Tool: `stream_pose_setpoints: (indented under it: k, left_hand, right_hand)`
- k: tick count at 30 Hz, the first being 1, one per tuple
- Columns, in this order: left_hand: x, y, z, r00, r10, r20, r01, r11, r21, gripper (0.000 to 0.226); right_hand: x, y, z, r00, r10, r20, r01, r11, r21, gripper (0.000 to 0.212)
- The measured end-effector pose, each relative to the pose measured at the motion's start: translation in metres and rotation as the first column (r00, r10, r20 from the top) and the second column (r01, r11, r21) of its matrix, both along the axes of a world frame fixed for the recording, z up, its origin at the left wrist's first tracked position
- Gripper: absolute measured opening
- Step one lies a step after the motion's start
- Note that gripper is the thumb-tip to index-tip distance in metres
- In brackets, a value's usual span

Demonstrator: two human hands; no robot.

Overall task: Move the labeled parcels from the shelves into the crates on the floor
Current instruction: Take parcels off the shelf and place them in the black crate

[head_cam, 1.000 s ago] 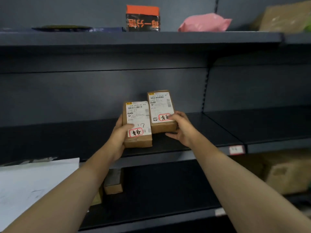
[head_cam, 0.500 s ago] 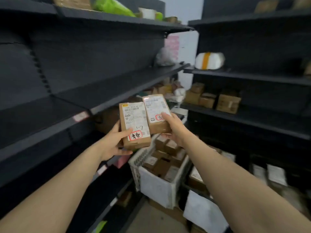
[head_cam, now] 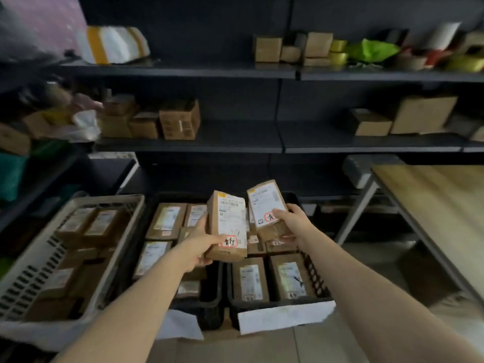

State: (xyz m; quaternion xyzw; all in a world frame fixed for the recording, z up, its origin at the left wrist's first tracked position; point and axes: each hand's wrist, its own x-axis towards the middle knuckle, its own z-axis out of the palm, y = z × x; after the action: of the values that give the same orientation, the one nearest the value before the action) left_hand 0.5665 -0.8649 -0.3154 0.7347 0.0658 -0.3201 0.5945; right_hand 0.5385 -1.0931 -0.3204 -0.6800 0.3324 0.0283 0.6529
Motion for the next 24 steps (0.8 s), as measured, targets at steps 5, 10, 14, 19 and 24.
stream_pose_setpoints:
  k: [5,10,14,19,24]
  left_hand:
    - [0.019,-0.066,-0.062,0.993,-0.038,-0.113,0.052,0.99,0.129,0.073]
    - [0.052,-0.103,-0.127,0.976,-0.006,-0.217,0.046,0.982,0.182,0.073]
    - [0.085,-0.126,-0.172,0.961,-0.041,-0.272,0.095,0.978,0.187,0.073]
    - [0.106,-0.152,-0.214,0.951,-0.101,-0.292,0.163,0.967,0.196,0.063]
    - [0.111,-0.163,-0.254,0.948,-0.054,-0.313,0.113,0.978,0.174,0.065]
  right_hand:
    - [-0.001,-0.069,-0.065,0.977,-0.108,-0.186,0.103,0.994,-0.037,0.057]
    - [0.019,-0.093,-0.138,0.933,-0.123,-0.338,0.108,0.992,-0.064,0.06]
    - [0.042,-0.104,-0.184,0.898,-0.156,-0.412,0.14,0.988,-0.068,0.061]
    - [0.073,-0.118,-0.232,0.886,-0.185,-0.426,0.159,0.983,-0.097,0.067]
    - [0.105,-0.13,-0.271,0.901,-0.213,-0.378,0.174,0.975,-0.136,0.065]
